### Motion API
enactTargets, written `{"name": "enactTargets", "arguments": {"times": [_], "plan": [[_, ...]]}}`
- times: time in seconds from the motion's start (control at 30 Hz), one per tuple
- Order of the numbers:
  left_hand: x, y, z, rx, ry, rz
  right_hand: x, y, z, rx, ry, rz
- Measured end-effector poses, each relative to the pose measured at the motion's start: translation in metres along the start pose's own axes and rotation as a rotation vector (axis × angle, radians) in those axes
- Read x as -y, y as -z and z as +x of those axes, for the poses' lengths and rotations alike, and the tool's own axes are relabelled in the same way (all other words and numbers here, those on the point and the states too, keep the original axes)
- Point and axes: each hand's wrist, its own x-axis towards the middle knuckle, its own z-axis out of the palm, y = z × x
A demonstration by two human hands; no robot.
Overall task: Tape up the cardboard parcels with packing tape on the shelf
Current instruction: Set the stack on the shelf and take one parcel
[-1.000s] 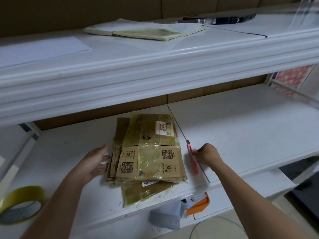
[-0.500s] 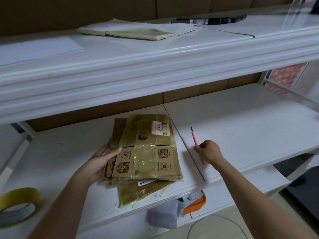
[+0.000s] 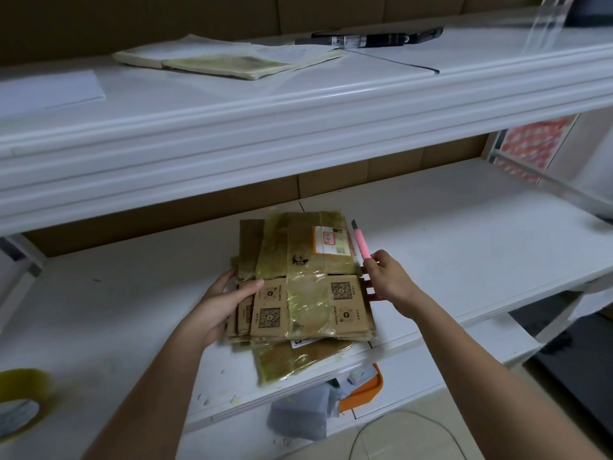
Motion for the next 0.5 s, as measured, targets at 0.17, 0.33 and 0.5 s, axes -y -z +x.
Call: {"name": "enactTargets", "arguments": {"times": [0.17,0.33,0.5], "plan": [[-0.007,-0.033,0.003,0.0,-0.03,0.043,-0.01,0.023,0.0,-0.057,-0.024,-0.012],[-0.015,-0.037,0.0,-0.012,-0.04,0.134,-0.008,0.034,0.002,-0.19,0.108,-0.283],[-0.029,-0.022,-0.009,-0.209,-0.184,0.342,0.039,0.02,-0.009,-0.206,0.262,-0.229]]}}
